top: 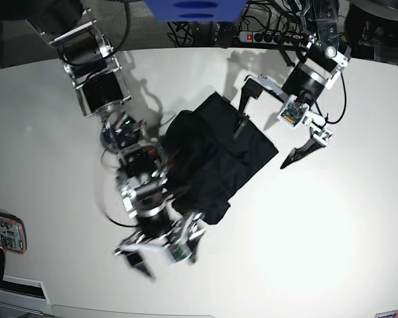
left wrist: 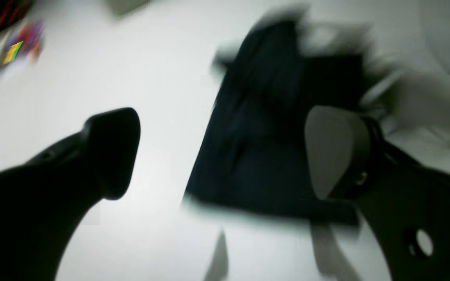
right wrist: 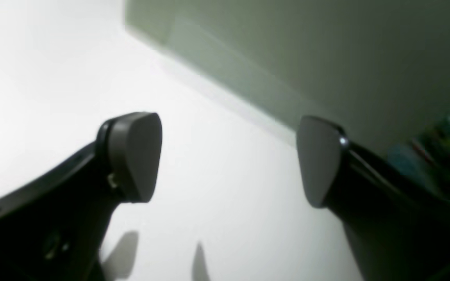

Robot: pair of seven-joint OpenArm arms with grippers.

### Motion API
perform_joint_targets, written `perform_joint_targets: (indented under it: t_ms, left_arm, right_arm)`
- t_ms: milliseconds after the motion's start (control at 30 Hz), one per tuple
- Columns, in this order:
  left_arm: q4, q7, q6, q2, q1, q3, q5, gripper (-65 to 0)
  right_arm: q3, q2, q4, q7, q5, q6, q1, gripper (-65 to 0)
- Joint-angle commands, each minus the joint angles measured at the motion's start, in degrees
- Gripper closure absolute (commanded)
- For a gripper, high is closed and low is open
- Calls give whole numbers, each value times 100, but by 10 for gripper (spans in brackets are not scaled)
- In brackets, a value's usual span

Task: Fold the T-shirt properly
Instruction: 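Drag the black bundle with the right gripper toward the robot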

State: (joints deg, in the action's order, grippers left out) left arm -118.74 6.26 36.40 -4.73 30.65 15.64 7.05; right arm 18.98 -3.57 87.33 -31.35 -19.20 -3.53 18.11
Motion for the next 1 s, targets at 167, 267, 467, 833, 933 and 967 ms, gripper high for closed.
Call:
perform_joint_targets:
  t_ms: [167,267,467,833,933,967]
  left_arm:
    - [-95,64,-67,-41,60,41,-59,-647]
    - [-95,64,-67,-41,51,41,-59,-647]
    - [-95,64,-67,-41,51,41,-59,-647]
    - [-95,64,-67,-41,51,32,-59,-647]
    - [-104,64,-67,-41,51,32,-59,-647]
    - [-104,64,-67,-41,51,32,-59,-647]
  right_arm:
    - [49,45,36,-25,43,23,5,-512]
    - [49,45,36,-25,43,23,5,-512]
    - [40,19,36,-60,52,23,13,-512]
    - [-478,10,45,-25,52,23,13,-512]
    - [-505,-139,36,-25,52,23,5,-512]
    - [-505,-183,36,-25,52,23,-4,-512]
